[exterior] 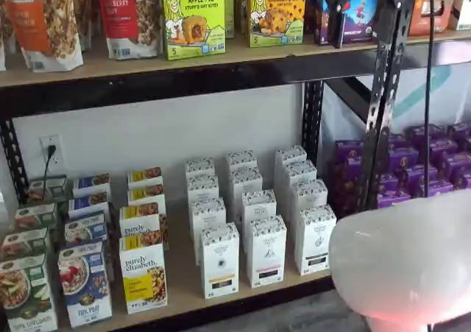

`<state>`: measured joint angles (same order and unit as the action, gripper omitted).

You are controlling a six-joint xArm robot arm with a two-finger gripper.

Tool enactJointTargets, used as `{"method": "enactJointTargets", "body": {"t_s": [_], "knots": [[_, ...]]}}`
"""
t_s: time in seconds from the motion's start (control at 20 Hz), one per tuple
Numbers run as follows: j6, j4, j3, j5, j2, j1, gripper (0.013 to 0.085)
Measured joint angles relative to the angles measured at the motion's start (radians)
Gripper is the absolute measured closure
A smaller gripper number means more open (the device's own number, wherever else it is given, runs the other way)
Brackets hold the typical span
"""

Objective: Pick up the white box with a green strip in the middle, on the bottom shelf, the sixth box from the left

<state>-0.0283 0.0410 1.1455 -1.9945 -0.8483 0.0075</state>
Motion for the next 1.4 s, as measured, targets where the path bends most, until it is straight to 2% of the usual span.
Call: {"method": "enactJointTargets", "body": {"t_s": [0.05, 0.1, 0.15, 0.35, 0.6, 0.8, 0.95, 1.15, 1.4], "knots": [[-0.01, -0.022, 0.0, 0.0, 0.0, 0.019, 0.013], [-0.036, -0.077, -0.003, 0.005, -0.003, 0.073, 0.013], [-0.053, -0.114, -0.008, 0.013, -0.007, 0.103, 0.013], [-0.06, -0.127, -0.022, 0.032, -0.014, 0.109, 0.013], [-0.042, -0.117, -0.083, 0.089, -0.036, 0.082, 0.013], [-0.001, -0.108, -0.169, 0.163, -0.063, 0.031, 0.013], [0.034, -0.094, -0.243, 0.228, -0.087, -0.013, 0.013], [0.059, -0.098, -0.349, 0.316, -0.108, -0.042, 0.013], [0.096, -0.062, -0.505, 0.468, -0.13, -0.089, 0.013]]}}
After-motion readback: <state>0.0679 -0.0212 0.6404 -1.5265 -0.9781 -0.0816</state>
